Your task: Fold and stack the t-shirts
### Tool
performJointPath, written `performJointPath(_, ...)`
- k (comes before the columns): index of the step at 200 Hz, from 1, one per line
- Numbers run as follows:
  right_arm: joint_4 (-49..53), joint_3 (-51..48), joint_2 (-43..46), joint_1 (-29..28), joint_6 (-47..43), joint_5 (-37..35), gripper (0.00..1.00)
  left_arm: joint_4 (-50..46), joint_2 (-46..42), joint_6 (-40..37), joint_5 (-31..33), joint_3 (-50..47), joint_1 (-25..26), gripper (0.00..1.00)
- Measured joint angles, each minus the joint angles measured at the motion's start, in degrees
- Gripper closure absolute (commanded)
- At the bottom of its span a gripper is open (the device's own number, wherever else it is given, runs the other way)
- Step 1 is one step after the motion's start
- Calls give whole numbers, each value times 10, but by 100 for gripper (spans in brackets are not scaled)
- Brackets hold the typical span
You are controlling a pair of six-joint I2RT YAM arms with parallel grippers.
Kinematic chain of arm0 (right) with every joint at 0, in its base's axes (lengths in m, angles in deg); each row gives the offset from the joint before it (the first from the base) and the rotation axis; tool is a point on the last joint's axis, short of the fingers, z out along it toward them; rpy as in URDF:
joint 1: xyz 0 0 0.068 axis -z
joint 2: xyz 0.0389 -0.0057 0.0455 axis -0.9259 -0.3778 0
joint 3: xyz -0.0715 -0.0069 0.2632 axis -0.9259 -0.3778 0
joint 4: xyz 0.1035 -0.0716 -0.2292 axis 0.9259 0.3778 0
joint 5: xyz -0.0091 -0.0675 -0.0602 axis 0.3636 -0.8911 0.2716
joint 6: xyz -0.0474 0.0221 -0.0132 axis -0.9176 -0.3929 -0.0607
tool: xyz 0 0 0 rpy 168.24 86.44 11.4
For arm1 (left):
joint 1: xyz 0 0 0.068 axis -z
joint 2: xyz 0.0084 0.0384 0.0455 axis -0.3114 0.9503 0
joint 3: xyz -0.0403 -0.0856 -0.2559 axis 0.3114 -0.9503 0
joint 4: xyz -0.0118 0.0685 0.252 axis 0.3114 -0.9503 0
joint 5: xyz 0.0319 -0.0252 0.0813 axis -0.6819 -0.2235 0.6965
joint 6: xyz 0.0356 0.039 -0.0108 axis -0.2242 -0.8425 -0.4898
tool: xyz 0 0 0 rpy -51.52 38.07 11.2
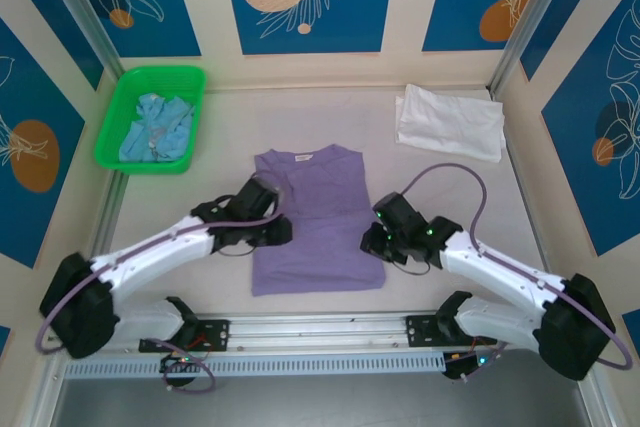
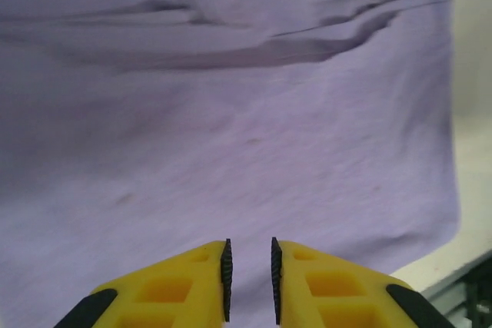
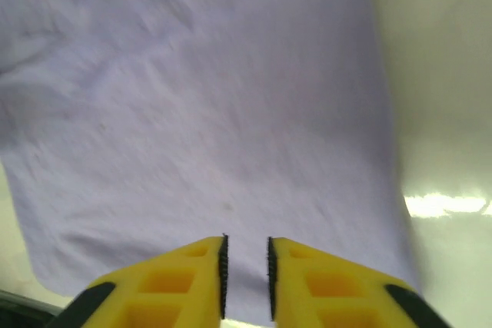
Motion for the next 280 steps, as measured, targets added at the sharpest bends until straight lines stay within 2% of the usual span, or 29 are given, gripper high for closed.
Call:
performJointPath(24, -33, 33, -71, 36, -25, 20, 83, 47, 111, -12, -23, 63, 11, 82)
performJointPath(42, -47, 56, -136, 61, -46, 40, 85, 74, 177, -15, -22, 91, 11, 78)
performJointPath(75, -62, 98, -228, 101, -83, 52, 86, 69, 261, -39, 21, 144, 5, 78)
performJointPath(105, -80, 106, -257, 150, -101, 66, 86, 67, 290, -50, 60, 152, -21, 77)
performJointPath(137, -101, 111, -300, 196, -109, 104, 85, 82, 309, -51, 59, 150, -58, 77)
performJointPath(175, -101, 117, -315, 210, -113, 125, 85, 113, 303, -42, 59, 130, -70, 73)
performJointPath(192, -101, 117, -315, 213, -113, 131, 84, 125, 294, -37, 58, 118, -77, 66)
performJointPath(208, -100, 117, -314, 218, -112, 134, 83, 124, 282, -36, 59, 111, -86, 54)
performJointPath(230, -109, 105, -291, 216, -110, 135, 82, 98, 249, -37, 69, 96, -95, 28)
performJointPath(251, -113, 88, -241, 197, -111, 133, 81, 54, 196, -46, 90, 87, -101, 25)
performJointPath(280, -129, 71, -191, 130, -111, 134, 77, 25, 114, -56, 107, 67, -112, 18)
